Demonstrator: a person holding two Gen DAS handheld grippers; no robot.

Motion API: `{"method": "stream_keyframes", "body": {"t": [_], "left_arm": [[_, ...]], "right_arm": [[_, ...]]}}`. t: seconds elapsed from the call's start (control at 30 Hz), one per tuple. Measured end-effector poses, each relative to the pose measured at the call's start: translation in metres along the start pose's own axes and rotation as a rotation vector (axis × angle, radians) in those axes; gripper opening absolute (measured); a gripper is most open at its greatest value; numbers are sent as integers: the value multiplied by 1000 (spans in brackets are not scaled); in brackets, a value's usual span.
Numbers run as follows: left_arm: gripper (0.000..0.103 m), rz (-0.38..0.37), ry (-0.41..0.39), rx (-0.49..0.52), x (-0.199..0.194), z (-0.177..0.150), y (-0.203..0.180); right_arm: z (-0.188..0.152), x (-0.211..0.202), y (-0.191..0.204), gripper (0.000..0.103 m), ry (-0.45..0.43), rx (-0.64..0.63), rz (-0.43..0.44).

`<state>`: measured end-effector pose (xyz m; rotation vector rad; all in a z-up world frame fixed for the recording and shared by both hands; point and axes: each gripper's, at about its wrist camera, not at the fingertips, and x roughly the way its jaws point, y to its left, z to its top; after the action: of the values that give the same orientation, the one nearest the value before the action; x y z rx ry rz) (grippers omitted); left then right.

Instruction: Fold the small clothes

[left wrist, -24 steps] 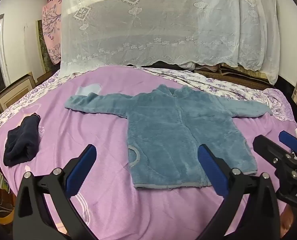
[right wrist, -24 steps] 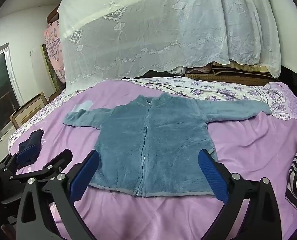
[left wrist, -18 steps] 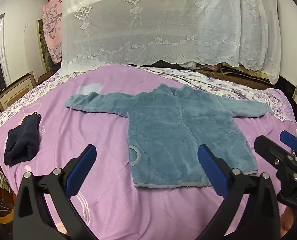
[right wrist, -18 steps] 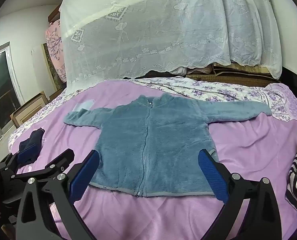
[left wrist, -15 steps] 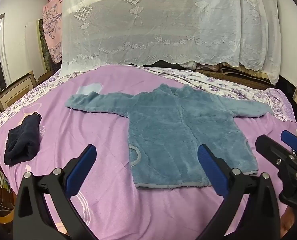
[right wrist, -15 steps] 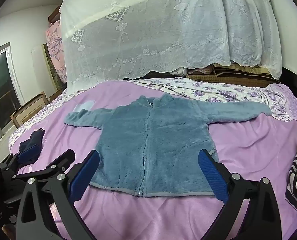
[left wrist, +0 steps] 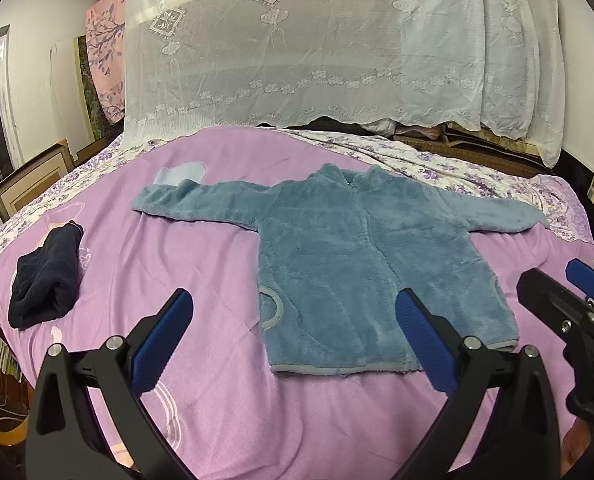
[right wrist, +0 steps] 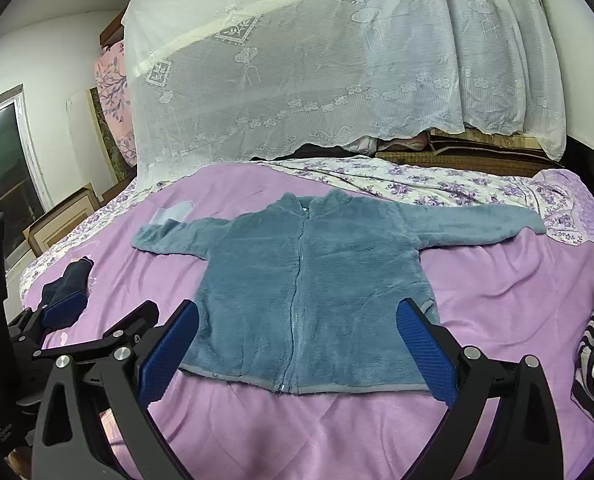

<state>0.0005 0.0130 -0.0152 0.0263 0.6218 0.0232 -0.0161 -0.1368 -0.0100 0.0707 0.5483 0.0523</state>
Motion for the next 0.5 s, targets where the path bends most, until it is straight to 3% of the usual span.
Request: {"method": "stream_keyframes", "body": {"t": [0.5], "left_arm": [[99,0,6,0,2,0,0]], "right_arm": [[1,-1,5,100,0,-1,2]]}}
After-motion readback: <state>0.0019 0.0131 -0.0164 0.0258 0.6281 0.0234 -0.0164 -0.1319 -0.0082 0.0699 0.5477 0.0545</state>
